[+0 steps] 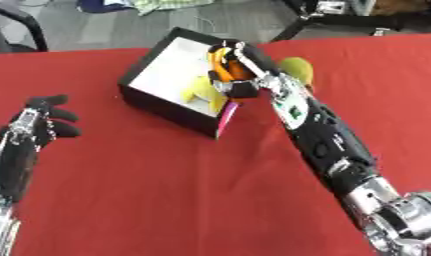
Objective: Pick up objects on the table and place them in the box.
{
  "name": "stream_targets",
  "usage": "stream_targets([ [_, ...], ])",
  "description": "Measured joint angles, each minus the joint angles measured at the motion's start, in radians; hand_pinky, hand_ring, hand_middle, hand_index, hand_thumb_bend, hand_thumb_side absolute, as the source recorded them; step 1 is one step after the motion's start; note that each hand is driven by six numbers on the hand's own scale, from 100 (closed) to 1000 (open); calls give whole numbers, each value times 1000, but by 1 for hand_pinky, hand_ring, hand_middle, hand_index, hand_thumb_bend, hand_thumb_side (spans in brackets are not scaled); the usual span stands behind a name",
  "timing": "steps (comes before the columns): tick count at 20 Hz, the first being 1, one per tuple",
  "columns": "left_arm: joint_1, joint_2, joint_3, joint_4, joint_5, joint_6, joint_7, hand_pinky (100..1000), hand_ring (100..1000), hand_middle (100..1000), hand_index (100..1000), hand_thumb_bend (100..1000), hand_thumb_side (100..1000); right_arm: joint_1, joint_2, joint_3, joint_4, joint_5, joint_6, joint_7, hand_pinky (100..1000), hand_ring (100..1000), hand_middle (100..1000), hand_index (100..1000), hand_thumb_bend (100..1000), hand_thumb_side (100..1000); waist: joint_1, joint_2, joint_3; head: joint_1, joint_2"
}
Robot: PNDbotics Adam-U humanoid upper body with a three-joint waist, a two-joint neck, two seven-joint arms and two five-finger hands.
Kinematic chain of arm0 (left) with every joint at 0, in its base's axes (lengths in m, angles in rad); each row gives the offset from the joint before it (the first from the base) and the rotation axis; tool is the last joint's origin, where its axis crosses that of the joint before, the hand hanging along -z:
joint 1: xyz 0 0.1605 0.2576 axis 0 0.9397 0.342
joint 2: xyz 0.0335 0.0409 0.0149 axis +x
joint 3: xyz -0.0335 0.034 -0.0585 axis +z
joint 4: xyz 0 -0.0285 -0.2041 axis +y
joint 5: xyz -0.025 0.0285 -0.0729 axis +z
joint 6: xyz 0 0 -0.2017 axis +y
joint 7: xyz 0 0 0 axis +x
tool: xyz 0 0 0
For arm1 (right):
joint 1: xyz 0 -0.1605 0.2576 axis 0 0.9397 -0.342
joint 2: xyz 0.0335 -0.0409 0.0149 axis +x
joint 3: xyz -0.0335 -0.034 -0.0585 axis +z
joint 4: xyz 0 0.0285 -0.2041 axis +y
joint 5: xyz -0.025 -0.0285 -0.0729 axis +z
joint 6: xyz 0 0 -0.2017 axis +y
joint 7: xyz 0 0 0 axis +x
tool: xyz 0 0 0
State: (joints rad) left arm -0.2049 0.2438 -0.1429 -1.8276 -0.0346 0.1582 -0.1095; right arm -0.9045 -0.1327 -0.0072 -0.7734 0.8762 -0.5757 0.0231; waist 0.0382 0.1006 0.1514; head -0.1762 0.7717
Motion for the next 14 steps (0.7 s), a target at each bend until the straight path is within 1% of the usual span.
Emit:
stream_targets([
  [1,0,0,0,-1,0,0,0,699,569,591,845,100,1000,1,2,1,-1,15,-1,-2,1000,939,837,990,100,506,0,0,0,0,0],
  [2,0,0,0,-1,0,0,0,699,569,591,845,100,1000,4,5,1,-2,29,-3,-5,1000,946,850,1000,100,558,0,0,0,0,0],
  [4,0,0,0,-3,0,0,0,699,569,591,845,100,1000,8,6,1,-3,52,-4,-17,1000,950,858,1000,100,566,0,0,-1,0,0],
  [8,0,0,0,-3,-1,0,0,699,570,592,845,100,1000,8,6,2,-20,60,-14,-41,1000,957,874,1000,100,522,0,0,-5,1,0],
  [9,0,0,0,-3,-1,0,0,700,570,592,845,100,1000,8,6,5,-25,56,-17,-45,1000,958,875,1000,100,523,0,0,-7,1,0],
  [11,0,0,0,-3,-1,0,0,700,570,592,845,100,1000,8,5,11,-37,41,-24,-47,1000,961,878,1000,100,521,0,0,-10,2,0],
  [14,1,0,0,-3,-1,0,0,699,571,592,845,100,1000,8,2,23,-61,6,-38,-36,1000,962,874,1000,100,486,0,0,-18,6,0],
])
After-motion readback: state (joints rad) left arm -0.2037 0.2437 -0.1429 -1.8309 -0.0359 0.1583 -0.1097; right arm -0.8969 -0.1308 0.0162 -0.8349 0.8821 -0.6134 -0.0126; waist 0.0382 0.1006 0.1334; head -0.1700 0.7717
